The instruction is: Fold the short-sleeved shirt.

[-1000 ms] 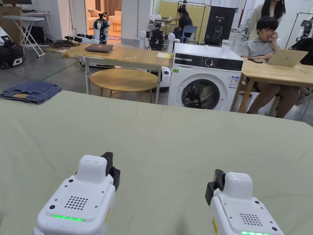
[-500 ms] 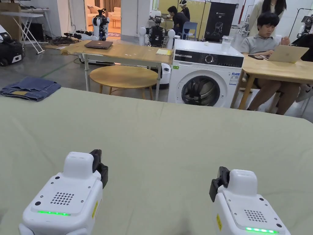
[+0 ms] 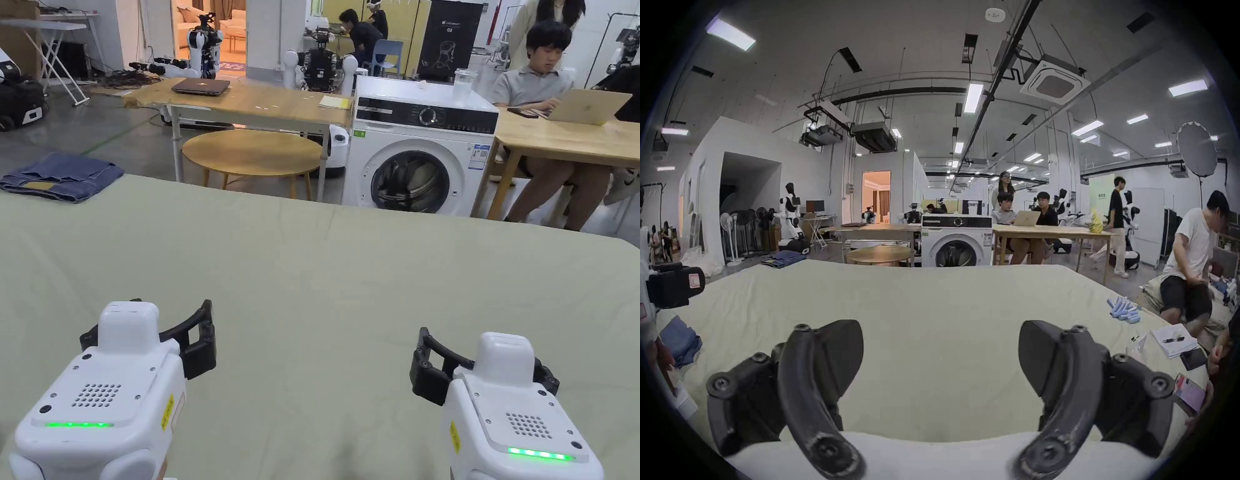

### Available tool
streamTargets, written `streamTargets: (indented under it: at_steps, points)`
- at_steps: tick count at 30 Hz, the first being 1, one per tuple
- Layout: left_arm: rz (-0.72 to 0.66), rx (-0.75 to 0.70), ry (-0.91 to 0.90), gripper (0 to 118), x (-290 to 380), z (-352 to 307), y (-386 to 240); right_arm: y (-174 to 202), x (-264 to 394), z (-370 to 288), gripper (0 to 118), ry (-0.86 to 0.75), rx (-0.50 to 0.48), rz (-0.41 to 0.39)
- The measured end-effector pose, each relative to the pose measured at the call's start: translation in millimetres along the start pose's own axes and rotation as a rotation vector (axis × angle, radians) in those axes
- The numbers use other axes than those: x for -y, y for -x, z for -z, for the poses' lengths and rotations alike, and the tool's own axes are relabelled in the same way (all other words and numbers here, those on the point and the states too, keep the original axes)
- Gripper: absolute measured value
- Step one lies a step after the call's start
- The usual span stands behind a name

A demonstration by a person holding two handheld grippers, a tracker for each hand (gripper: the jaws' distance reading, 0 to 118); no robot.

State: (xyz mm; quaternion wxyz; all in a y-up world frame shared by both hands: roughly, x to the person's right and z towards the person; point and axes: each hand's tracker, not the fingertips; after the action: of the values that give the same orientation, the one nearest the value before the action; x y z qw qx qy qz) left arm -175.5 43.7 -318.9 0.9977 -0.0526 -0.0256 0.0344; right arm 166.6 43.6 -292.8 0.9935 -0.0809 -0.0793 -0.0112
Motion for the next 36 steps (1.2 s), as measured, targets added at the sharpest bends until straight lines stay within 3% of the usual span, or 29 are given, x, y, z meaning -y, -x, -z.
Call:
streamTargets:
  at_steps: [3,10,14,19,23,29,36]
  points:
    - [0.02,0.026,-0.004,79,0,0,0,-1,-1,4,99,0.029,0.019,0.025]
    - [0.061,0.01,-0.013,79,-2,0,-6,-6,-3,5,99,0.036,-0.071,0.053]
    - [0.054,0.026,0.006,79,-4,3,-2,1,-5,9,99,0.058,0.045,0.028]
    - [0.019,0.046,-0.005,79,-6,6,2,-2,-8,17,99,0.066,0.069,0.051]
    - [0.03,0.034,-0.027,79,-7,9,1,-4,-12,20,99,0.085,0.051,0.084]
    - [0.059,0.027,-0.05,79,-6,11,0,-11,-16,22,99,0.094,-0.055,0.164]
    - [0.065,0.033,-0.044,79,-6,12,-2,-7,-21,24,99,0.128,-0.079,0.19]
